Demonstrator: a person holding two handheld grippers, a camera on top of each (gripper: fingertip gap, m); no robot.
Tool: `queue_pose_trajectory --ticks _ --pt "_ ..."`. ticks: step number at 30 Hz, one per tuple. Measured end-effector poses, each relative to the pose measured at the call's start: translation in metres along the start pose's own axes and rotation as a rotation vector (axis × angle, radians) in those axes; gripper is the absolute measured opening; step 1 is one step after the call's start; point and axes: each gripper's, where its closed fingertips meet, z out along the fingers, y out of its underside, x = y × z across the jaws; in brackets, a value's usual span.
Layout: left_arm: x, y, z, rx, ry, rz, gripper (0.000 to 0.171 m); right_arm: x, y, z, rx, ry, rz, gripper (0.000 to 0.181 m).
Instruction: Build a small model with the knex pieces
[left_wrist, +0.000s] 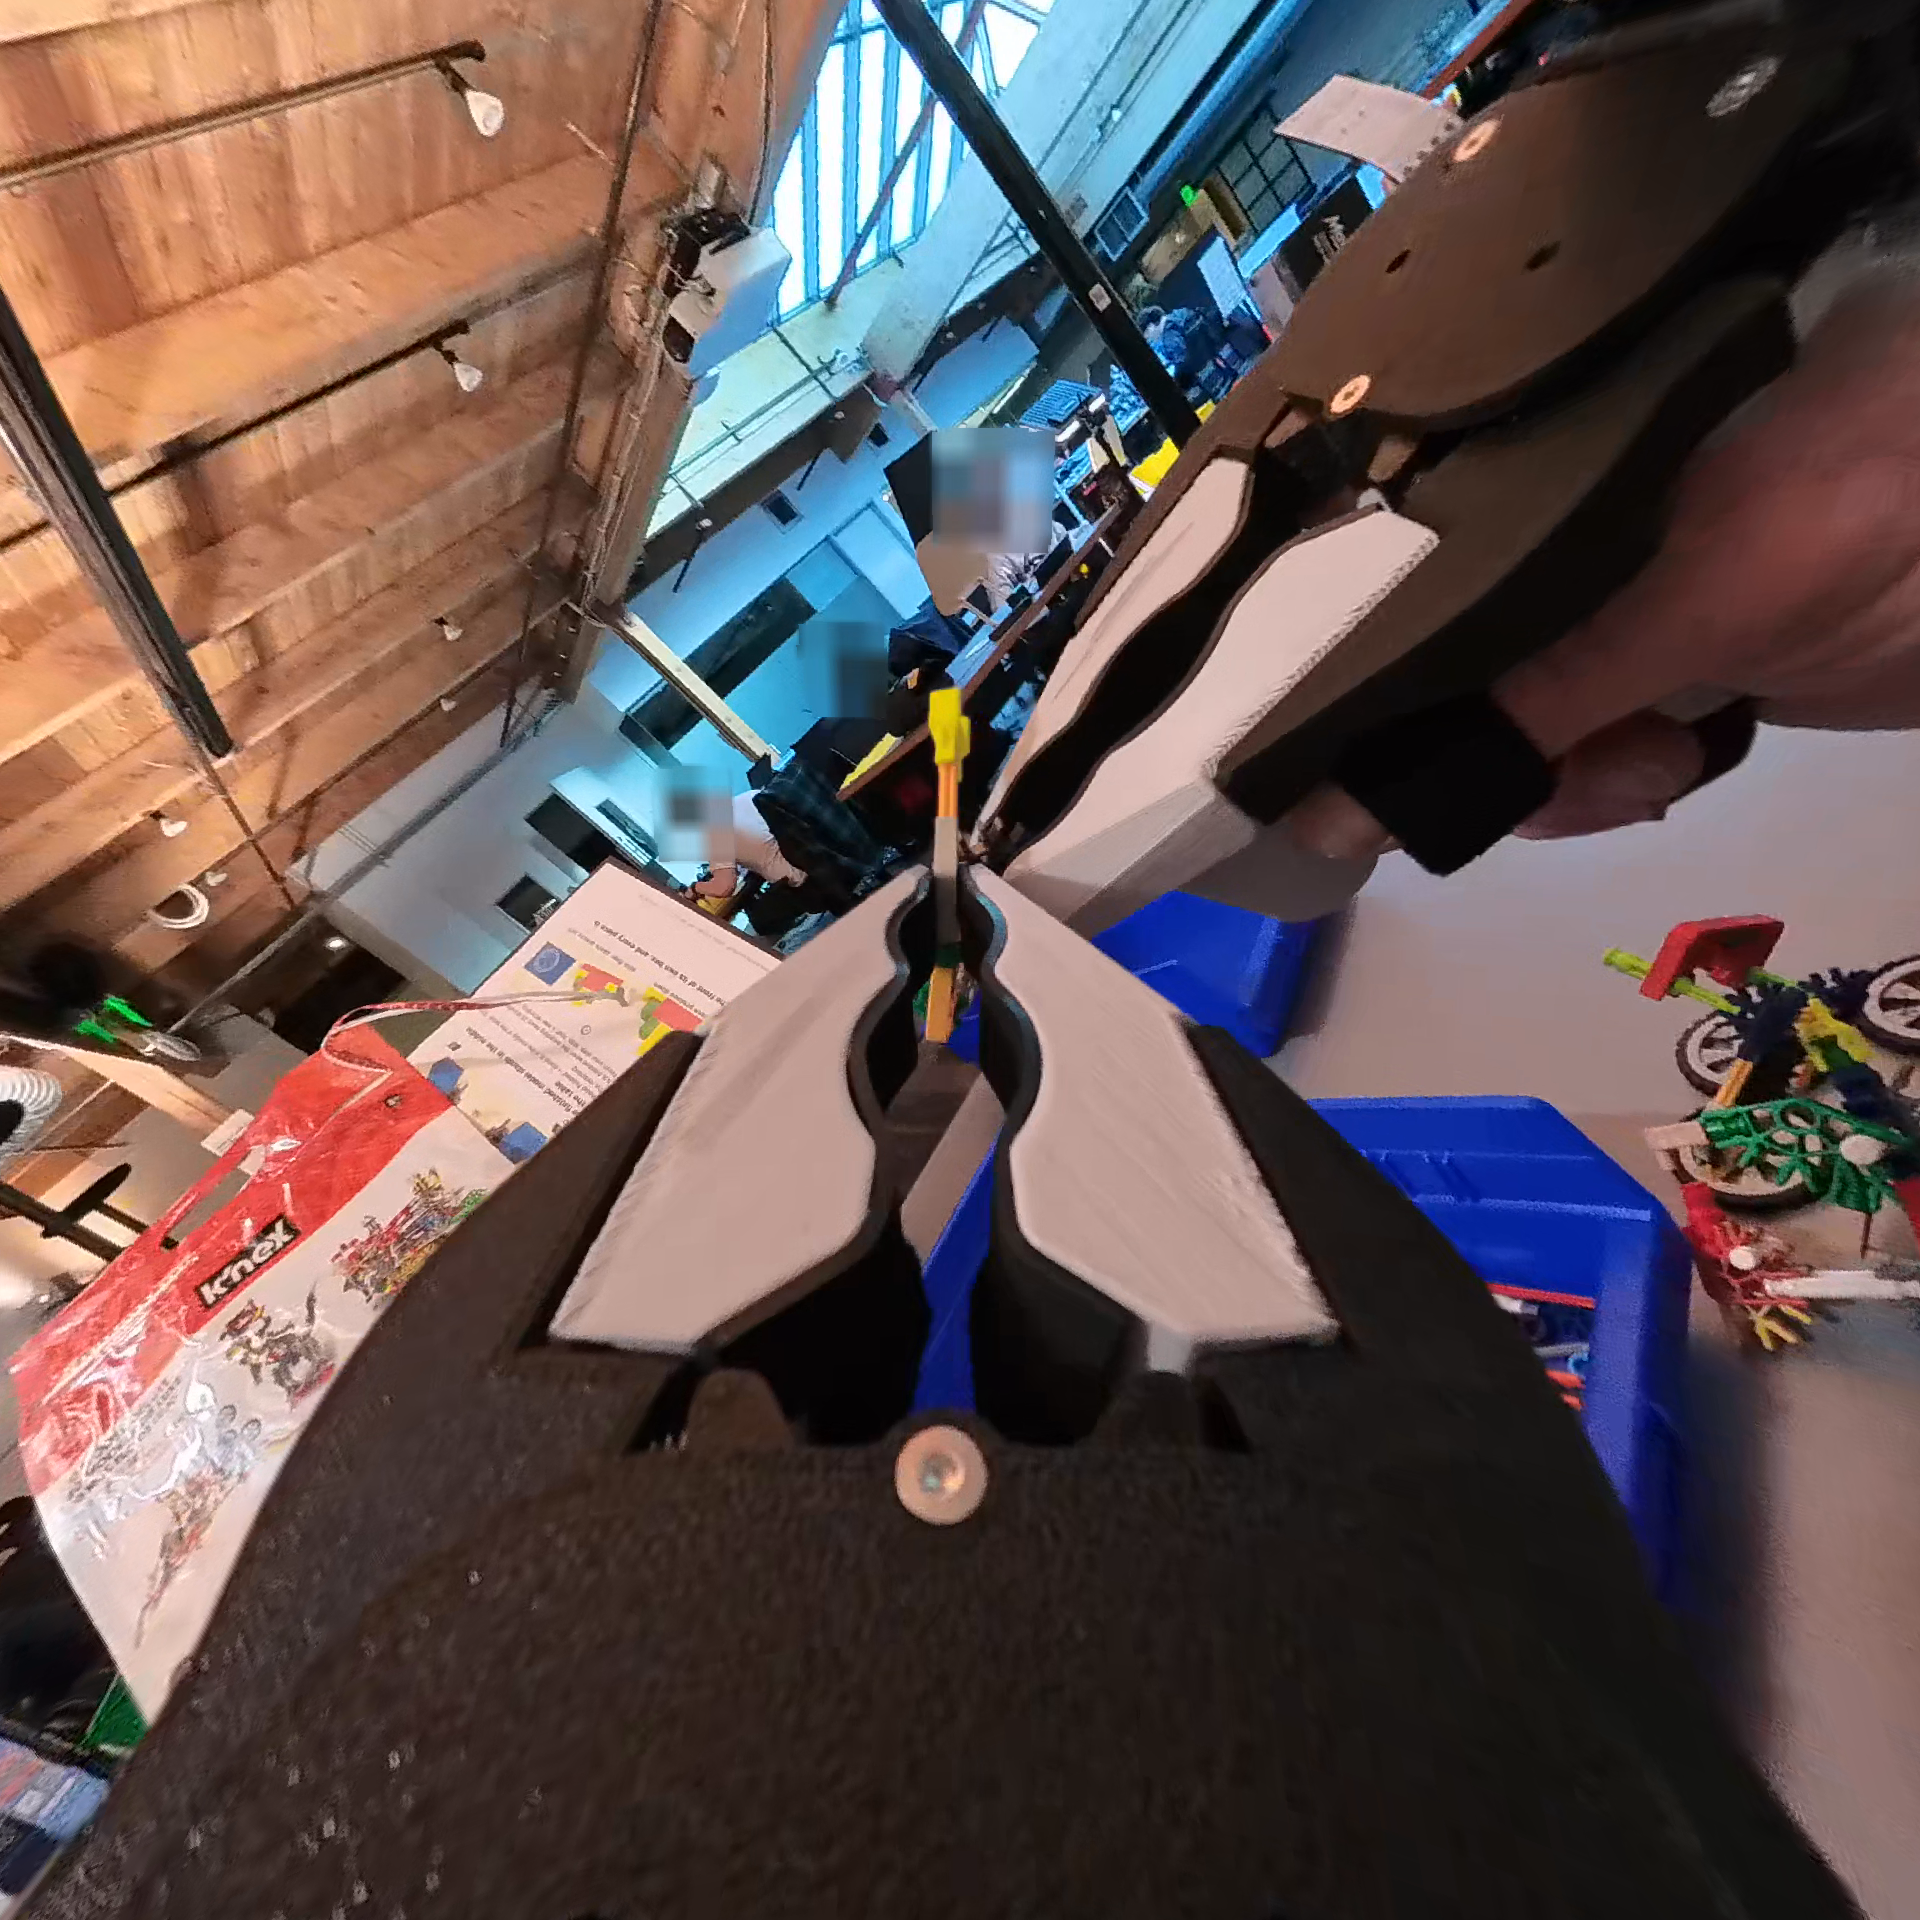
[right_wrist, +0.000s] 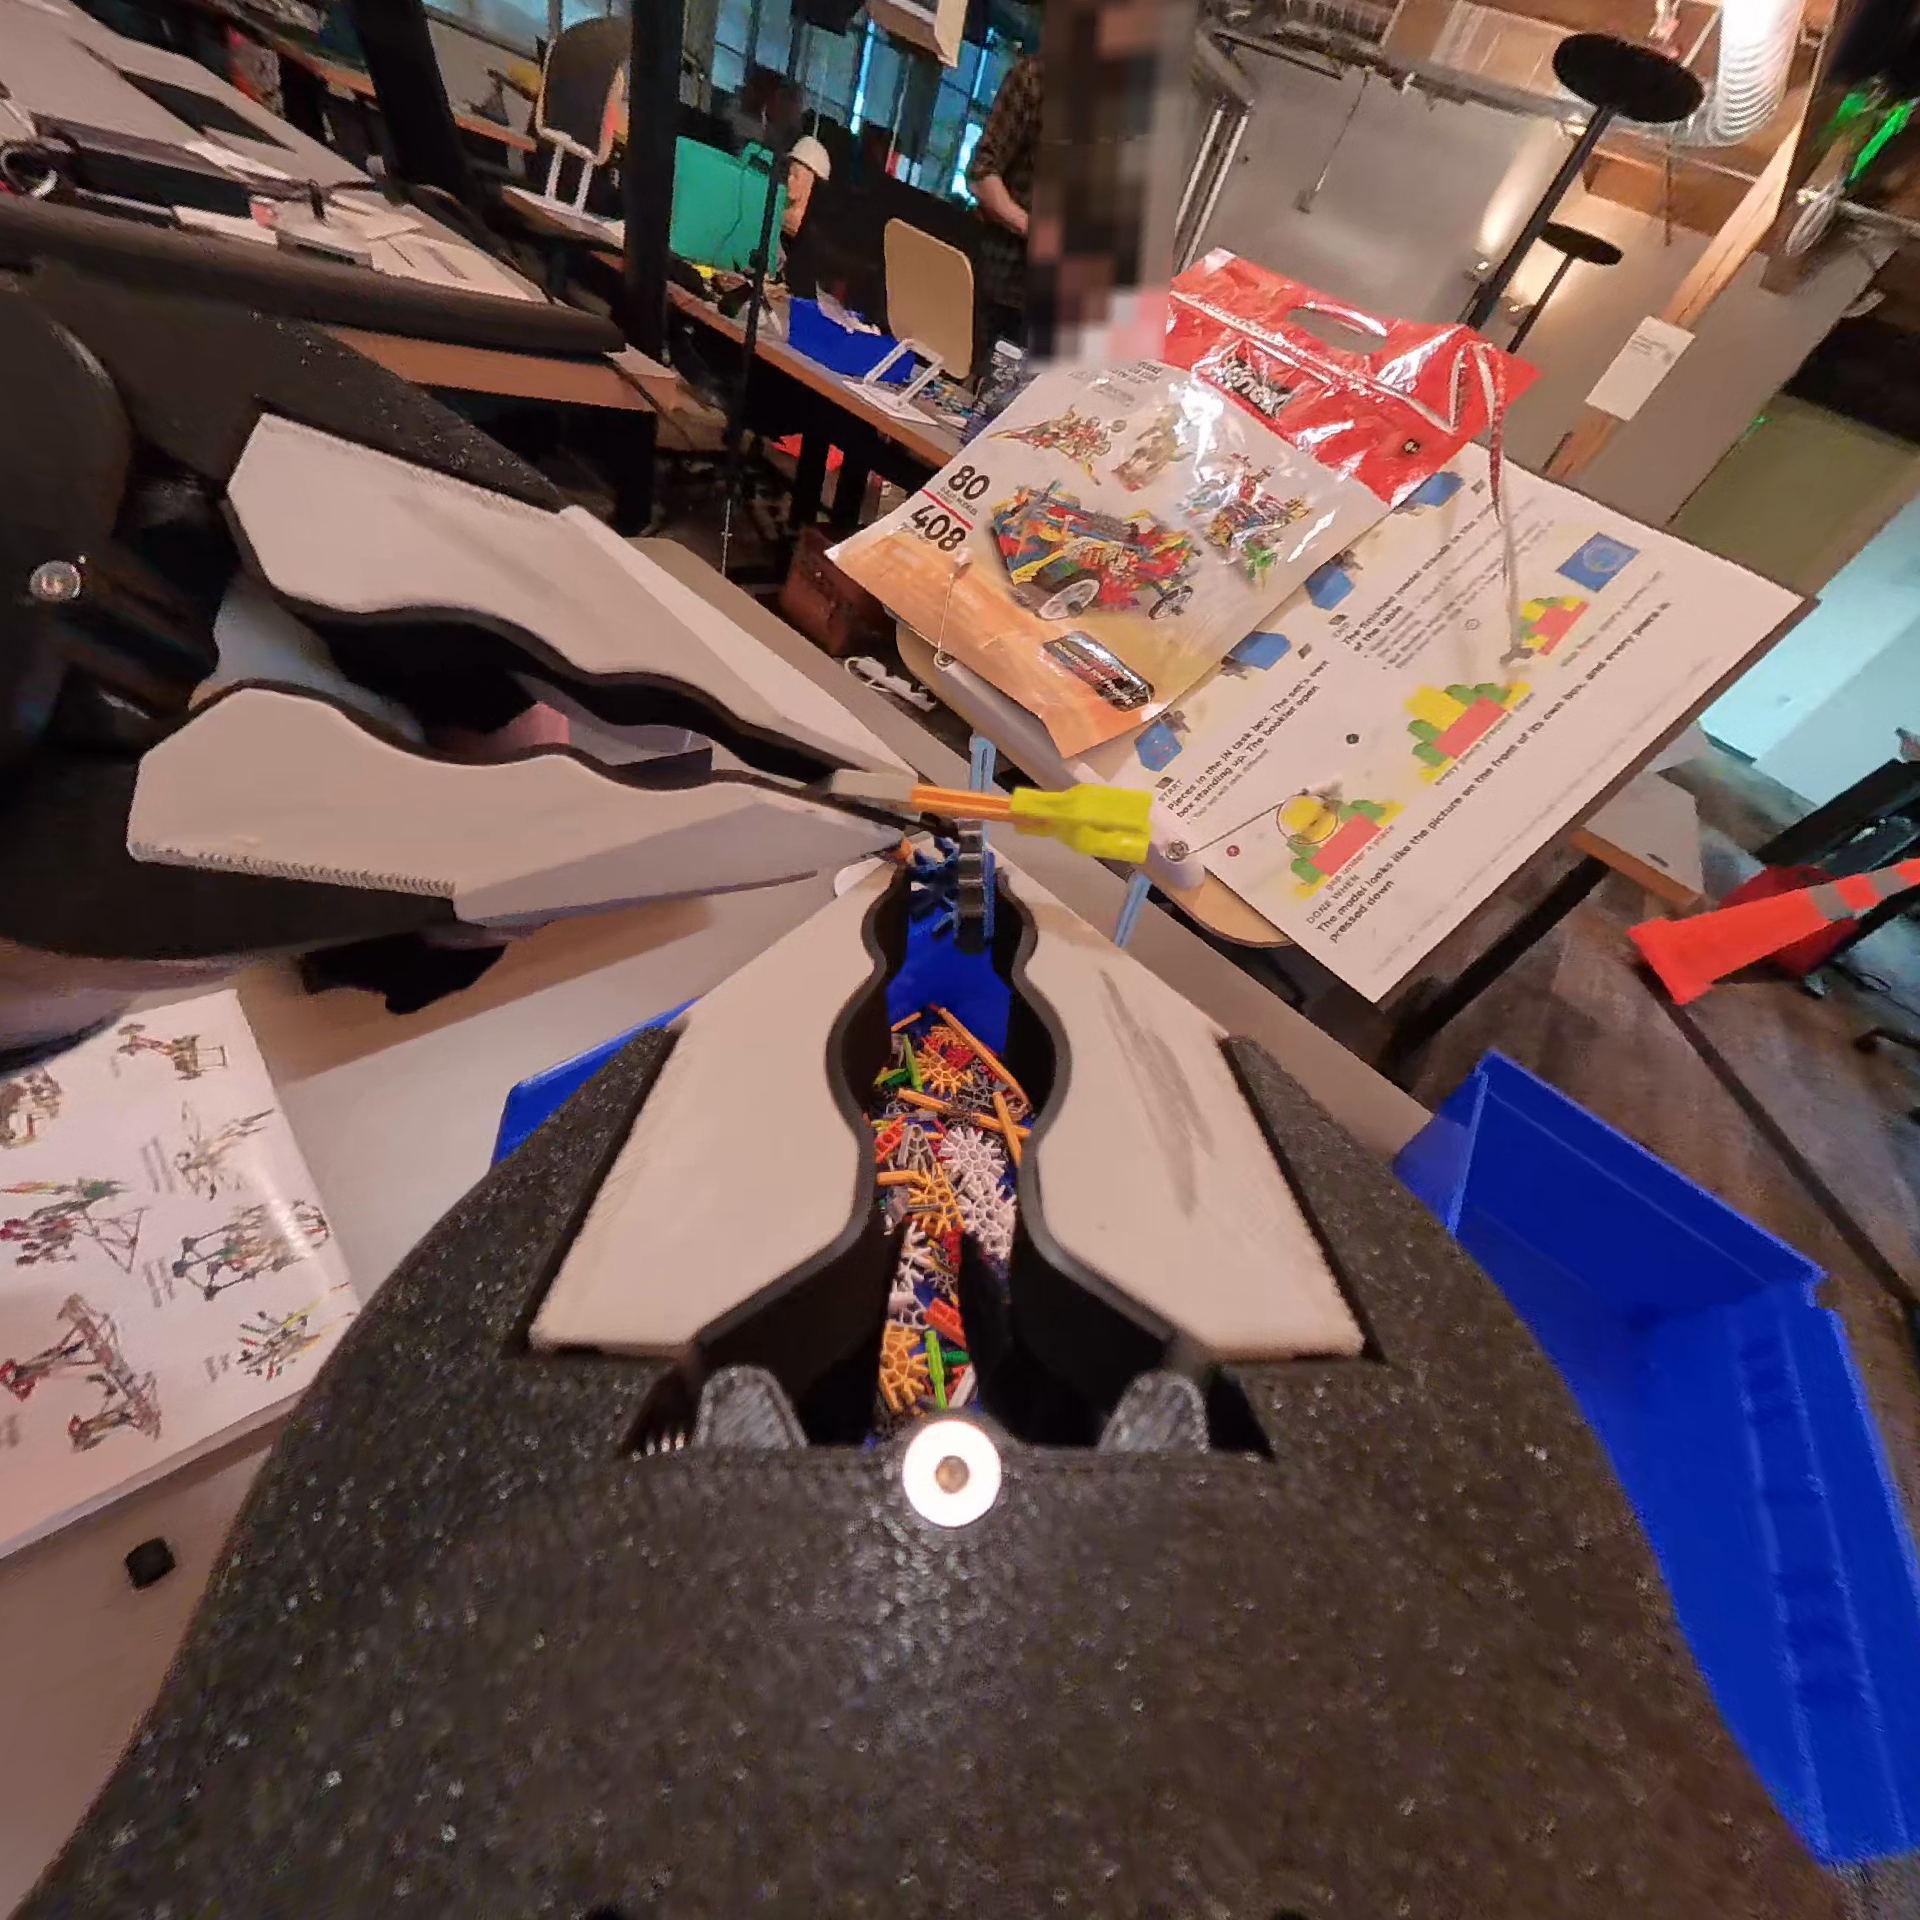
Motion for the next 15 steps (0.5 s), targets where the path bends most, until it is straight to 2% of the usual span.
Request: queue_pose_trajectory --ticks 4,9,13,15 --pt "0.001 0.006 -0.002 0.028 0.030 -0.079 0.000 -0.002 0.003 0.003 0.018 -0.043 0.113 0.014" --pt "0.004 0.012 -0.005 0.069 0.068 -0.173 0.000 0.001 0.005 0.002 0.066 -0.164 0.399 0.013" --pt "0.001 0.013 -0.010 0.160 0.155 -0.428 0.000 0.003 -0.004 -0.006 0.170 -0.263 0.544 0.013" --pt "-0.005 0.011 -0.016 0.234 0.225 -0.609 0.000 0.010 -0.010 -0.014 0.246 -0.300 0.627 0.013"
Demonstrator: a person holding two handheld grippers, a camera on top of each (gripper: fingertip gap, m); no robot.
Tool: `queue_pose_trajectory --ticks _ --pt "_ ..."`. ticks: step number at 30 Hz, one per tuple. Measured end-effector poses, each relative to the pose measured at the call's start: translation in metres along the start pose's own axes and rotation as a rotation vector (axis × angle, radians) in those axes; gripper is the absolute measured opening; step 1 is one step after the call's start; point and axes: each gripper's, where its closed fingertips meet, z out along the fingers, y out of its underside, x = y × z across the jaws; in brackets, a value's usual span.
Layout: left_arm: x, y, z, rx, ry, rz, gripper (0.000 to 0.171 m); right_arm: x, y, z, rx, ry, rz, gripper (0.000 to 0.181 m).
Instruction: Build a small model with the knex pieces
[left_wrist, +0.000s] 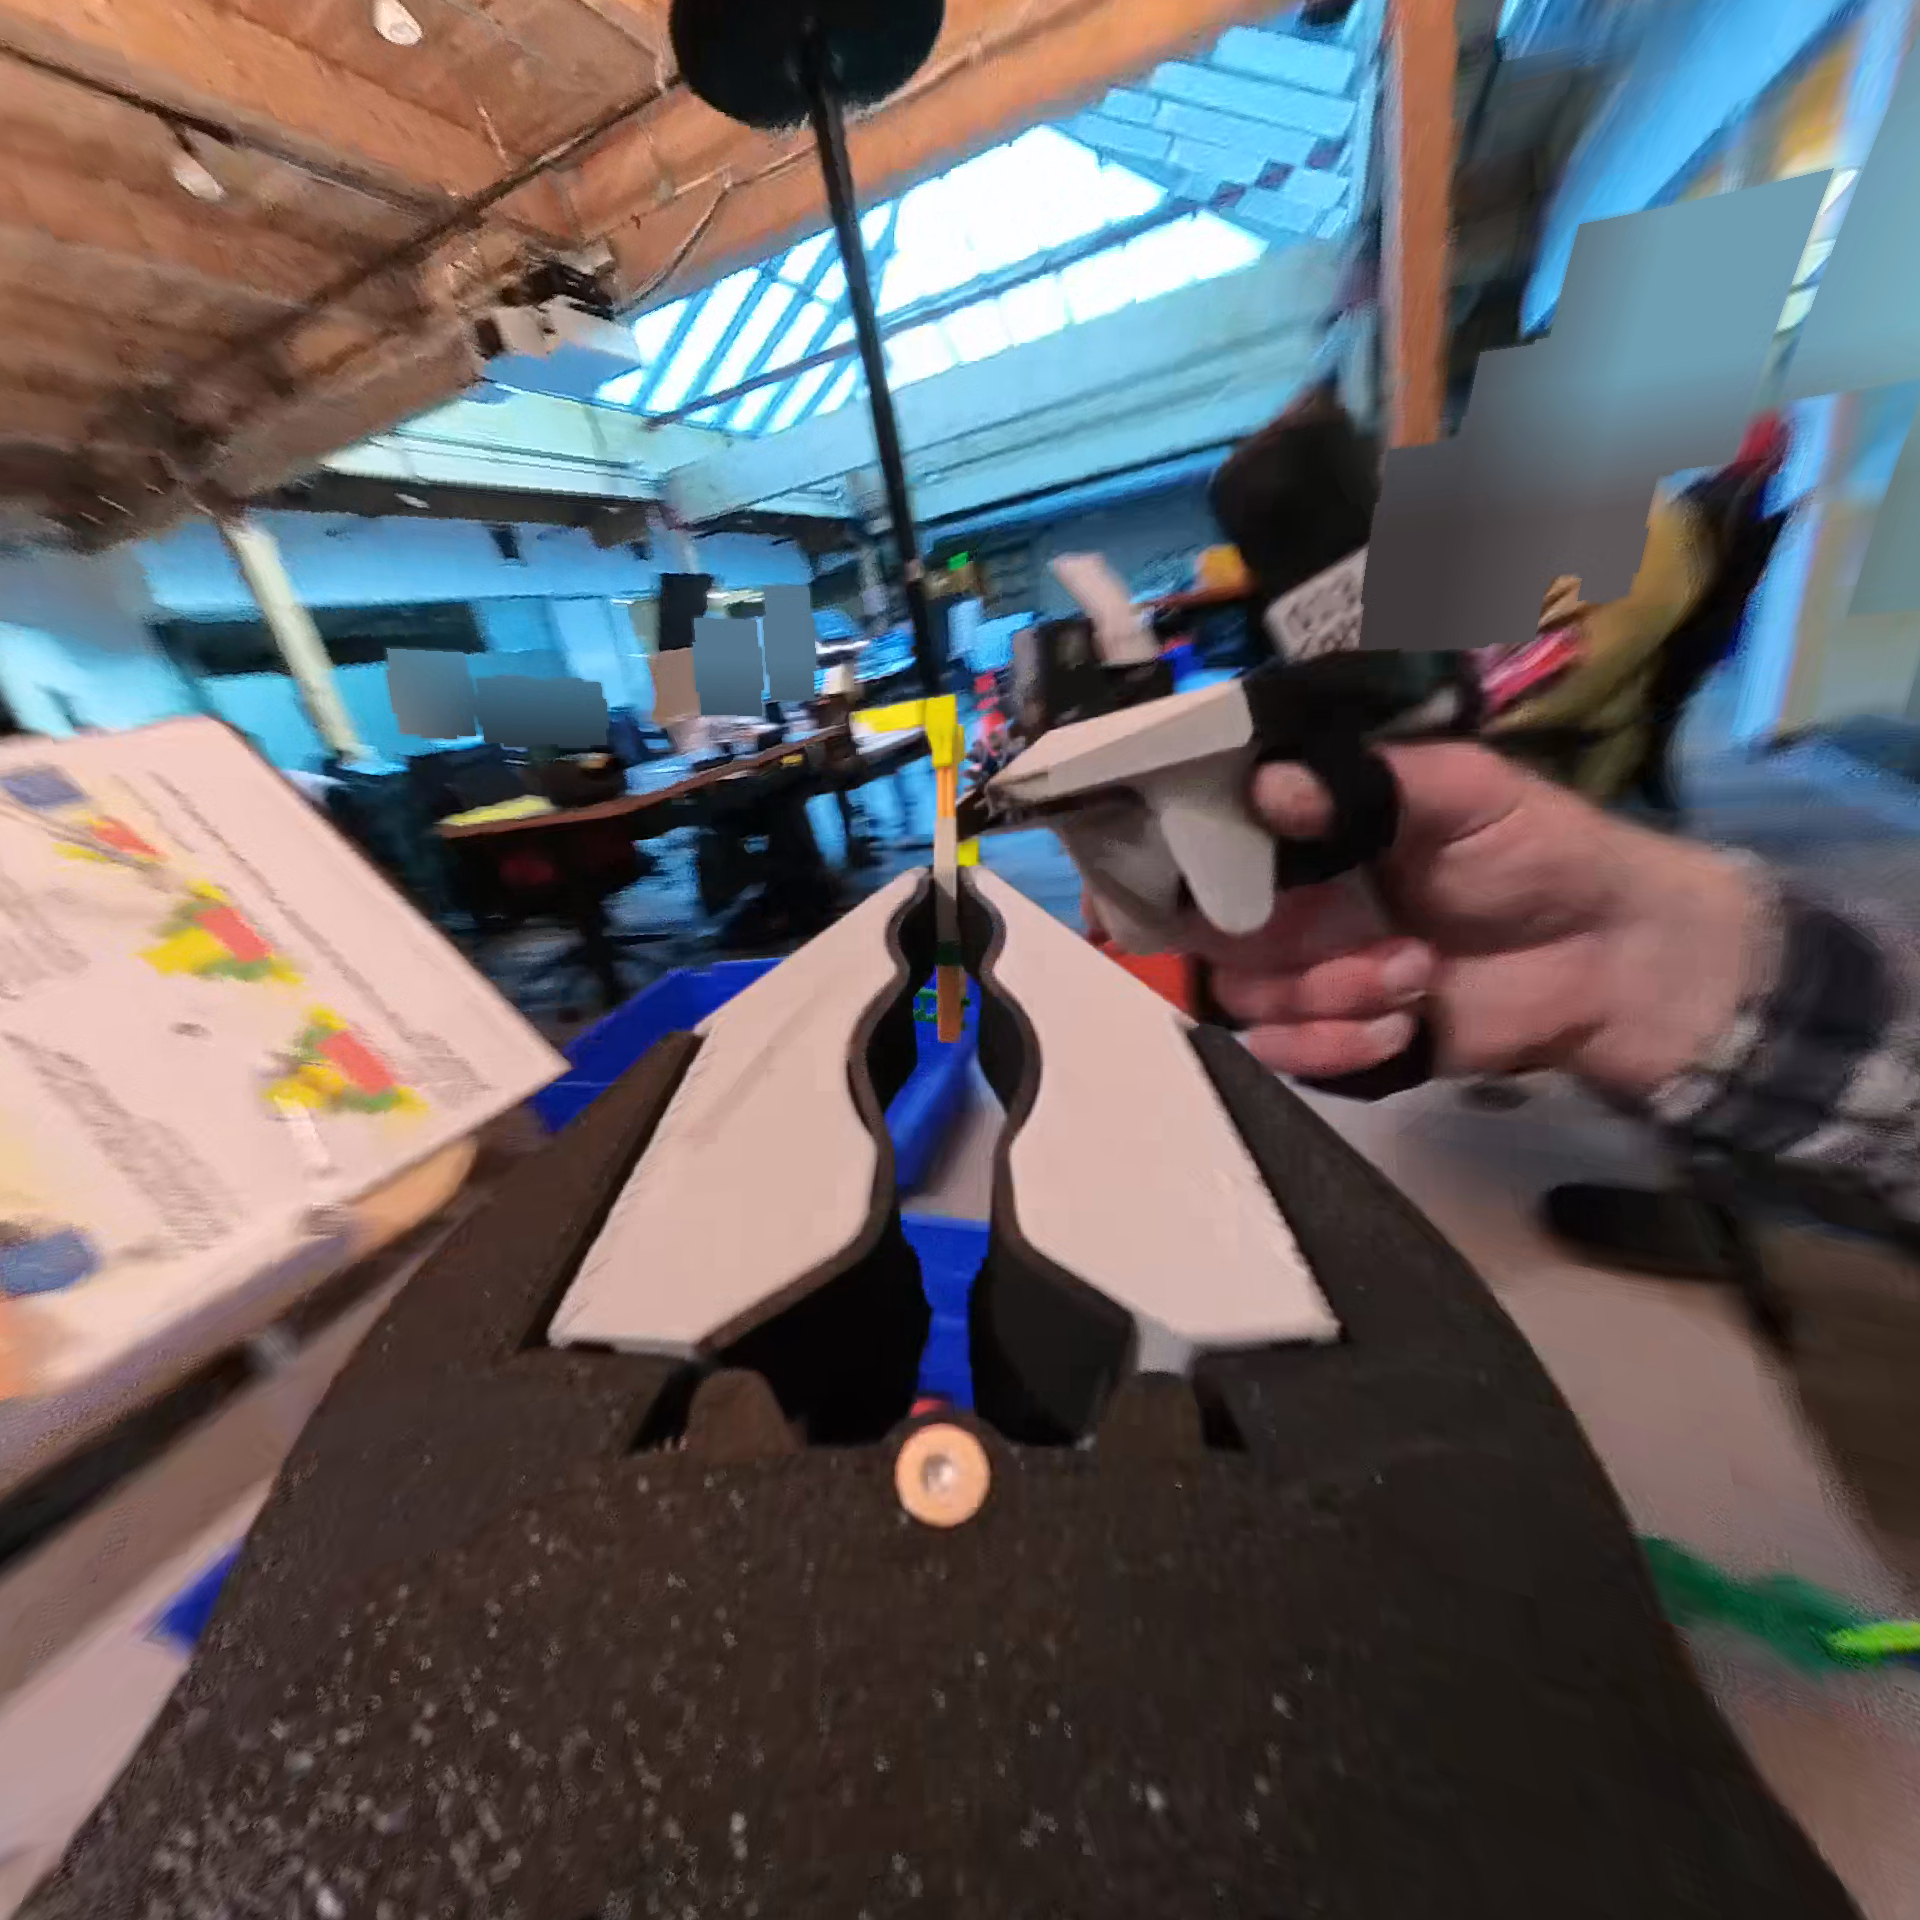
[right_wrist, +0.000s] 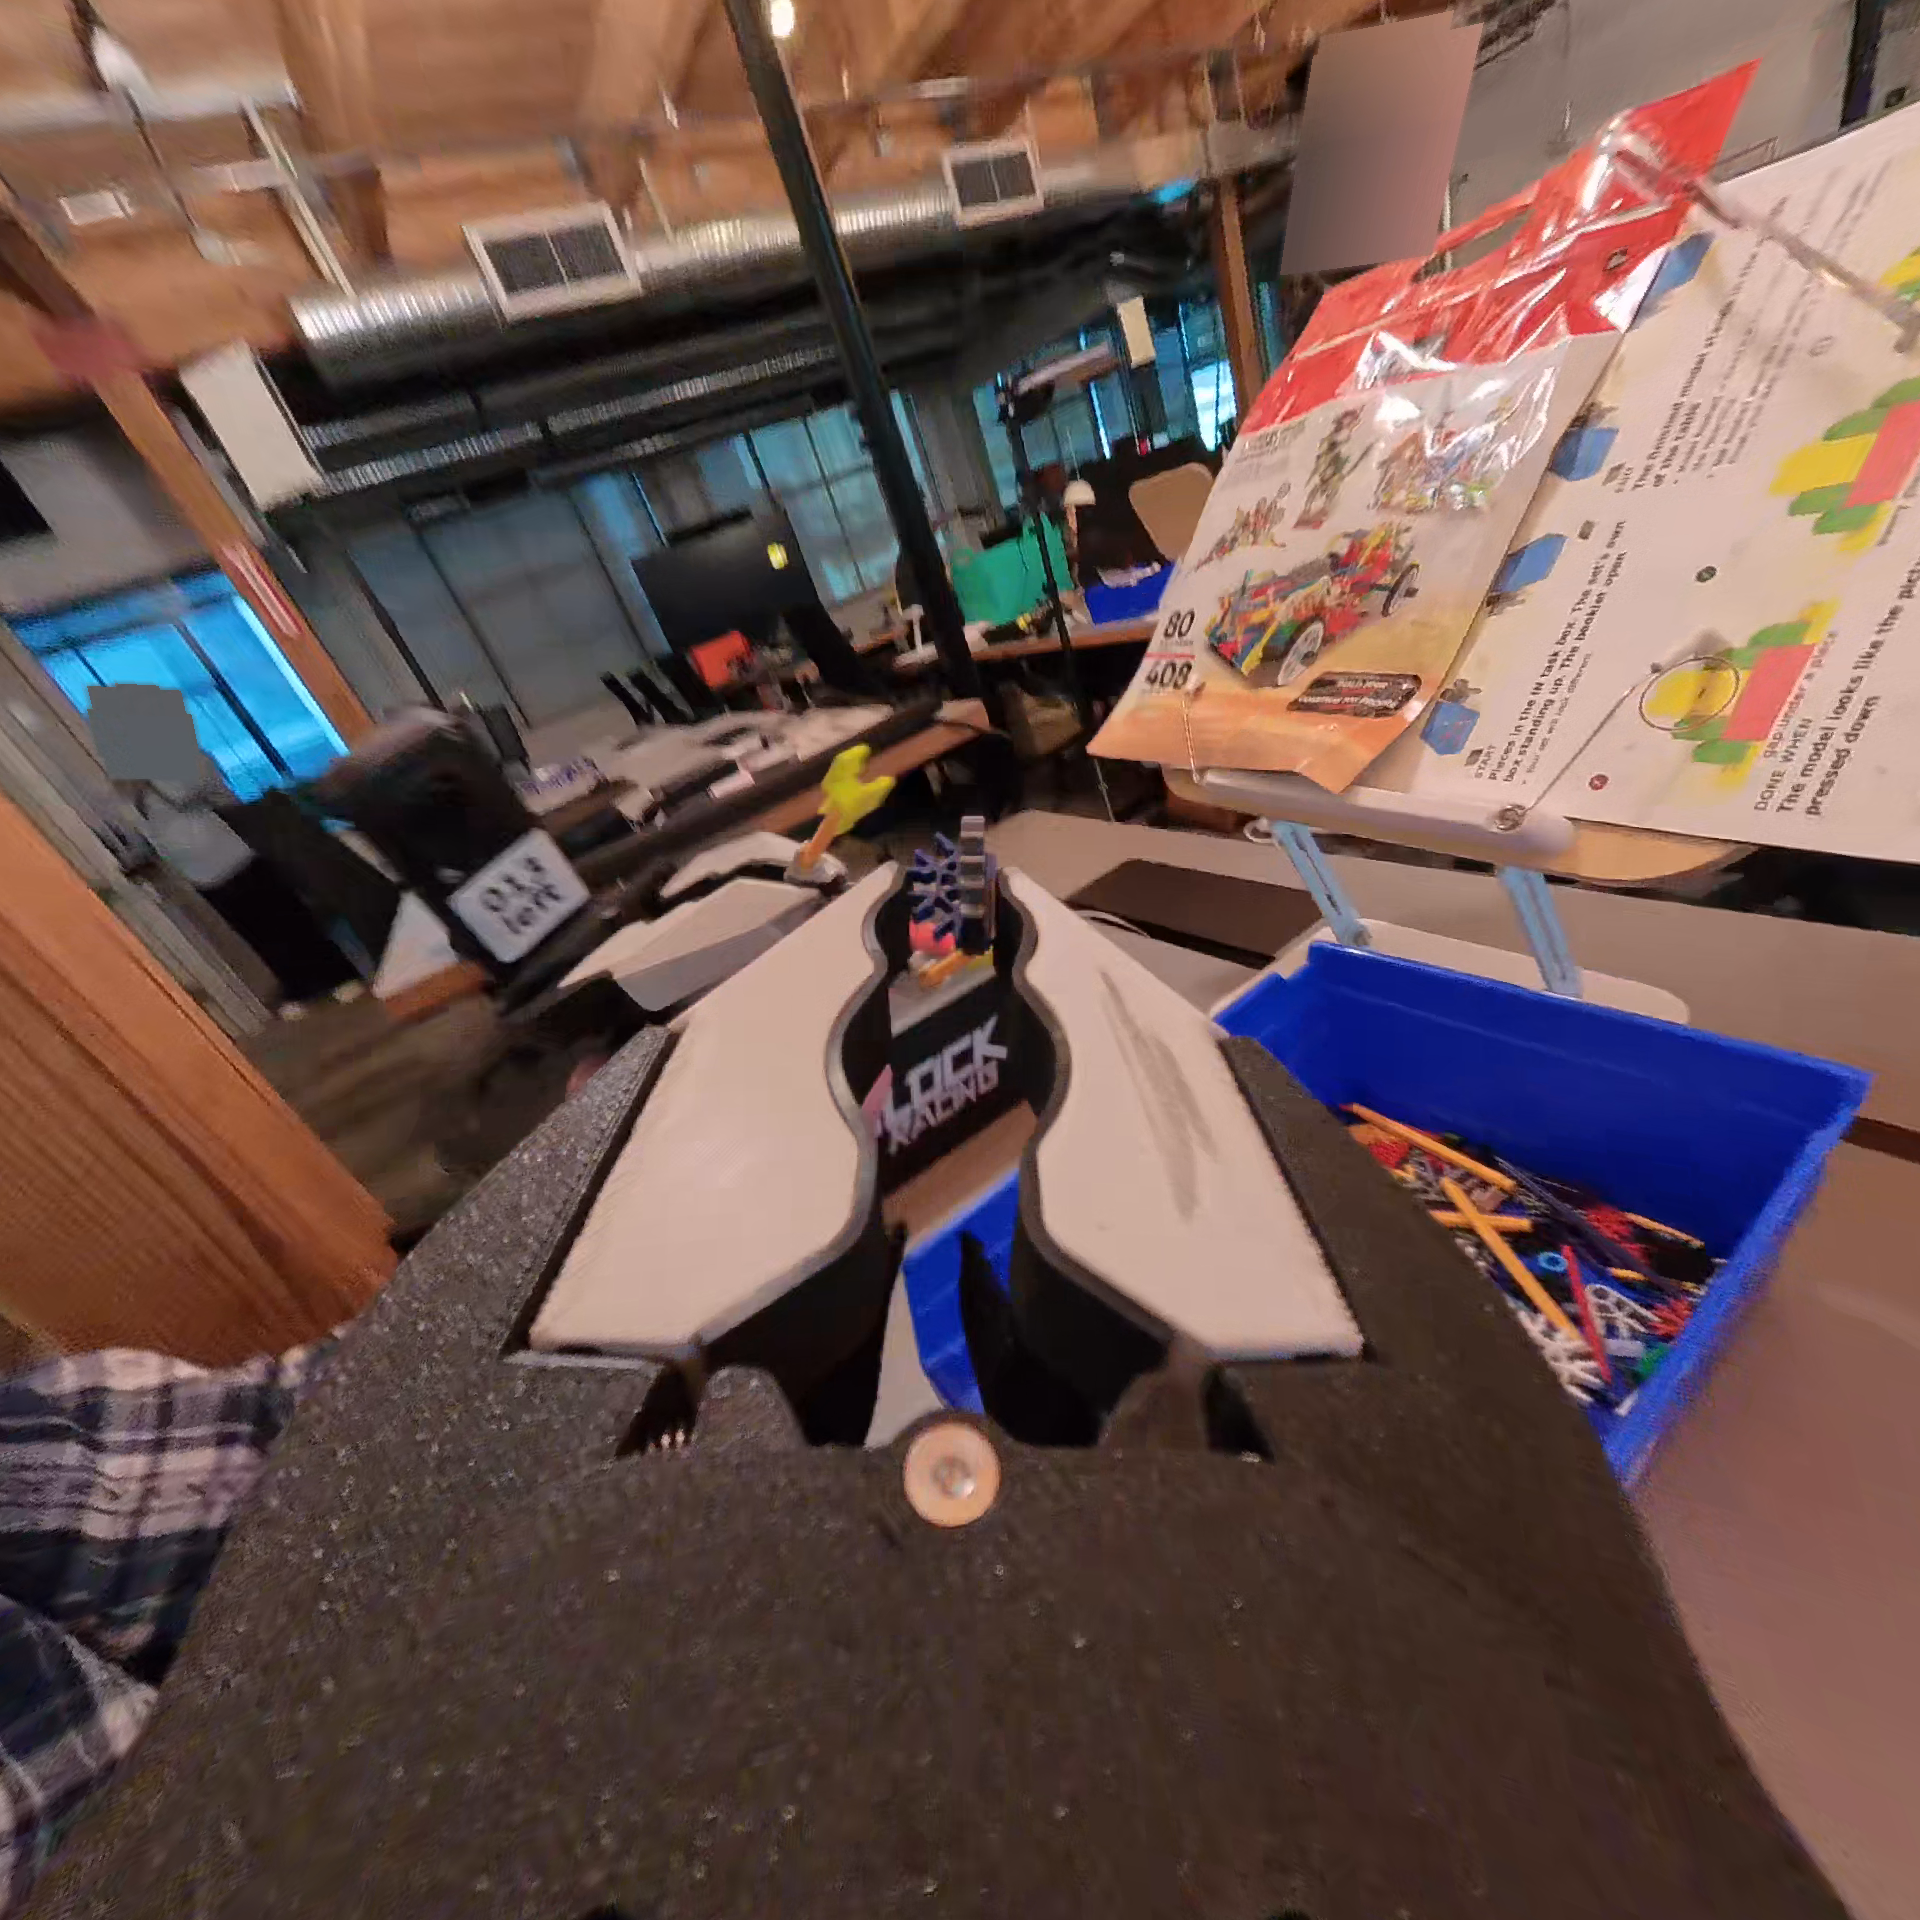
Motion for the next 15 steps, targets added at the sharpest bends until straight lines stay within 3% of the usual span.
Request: queue_pose_trajectory --ticks 3,10,15 --pt "-0.007 -0.004 -0.008 0.076 0.088 -0.202 0.001 0.001 -0.004 -0.010 0.052 -0.043 0.063 0.013" --pt "-0.004 0.010 -0.007 0.032 0.141 -0.307 0.001 -0.017 -0.002 -0.032 0.052 -0.142 0.086 0.013" --pt "0.018 0.026 -0.010 -0.094 0.200 -0.242 0.001 -0.025 0.019 -0.068 -0.077 -0.058 -0.070 0.014"
